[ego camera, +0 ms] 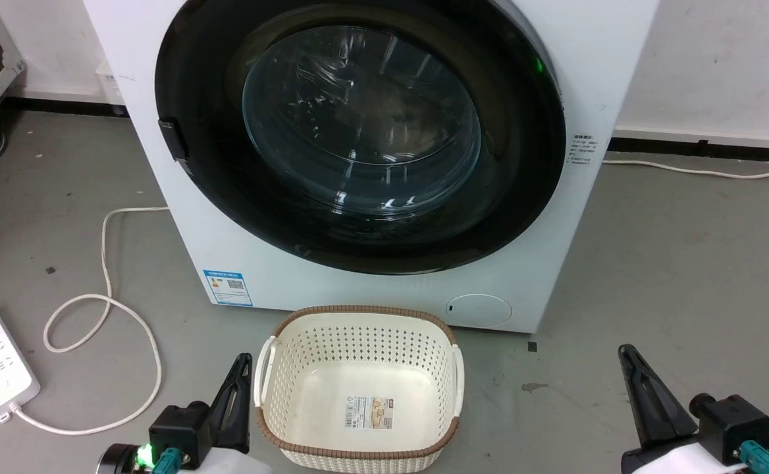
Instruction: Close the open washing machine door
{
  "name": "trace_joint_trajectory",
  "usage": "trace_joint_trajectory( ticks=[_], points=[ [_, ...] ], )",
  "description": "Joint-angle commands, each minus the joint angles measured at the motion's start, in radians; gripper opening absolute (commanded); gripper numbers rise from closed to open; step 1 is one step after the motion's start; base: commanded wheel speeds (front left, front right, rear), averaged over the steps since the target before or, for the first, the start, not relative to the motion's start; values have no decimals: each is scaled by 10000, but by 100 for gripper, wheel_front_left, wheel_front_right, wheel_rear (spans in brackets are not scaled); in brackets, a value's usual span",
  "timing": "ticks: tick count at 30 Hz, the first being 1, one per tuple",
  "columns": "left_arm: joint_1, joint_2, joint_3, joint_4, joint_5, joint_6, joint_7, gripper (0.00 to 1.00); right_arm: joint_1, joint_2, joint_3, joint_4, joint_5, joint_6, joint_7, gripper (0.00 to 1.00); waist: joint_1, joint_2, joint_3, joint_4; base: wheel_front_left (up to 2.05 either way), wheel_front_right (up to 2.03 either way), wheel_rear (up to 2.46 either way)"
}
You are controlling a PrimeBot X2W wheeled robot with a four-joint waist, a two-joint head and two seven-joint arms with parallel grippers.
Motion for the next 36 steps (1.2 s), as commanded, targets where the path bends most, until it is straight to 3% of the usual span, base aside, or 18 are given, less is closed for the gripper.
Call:
trace_joint_trajectory(
  ticks=[1,36],
  points=[
    [-122,5,31,-72,77,67,64,0,-146,23,25,-85,-42,-3,72,0,-1,0,4,-9,0,0,0],
    [-245,-15,272,-487,403,280,779,0,-353,40,127,-249,-138,-6,788,0,-1,0,64,-173,0,0,0]
  ],
)
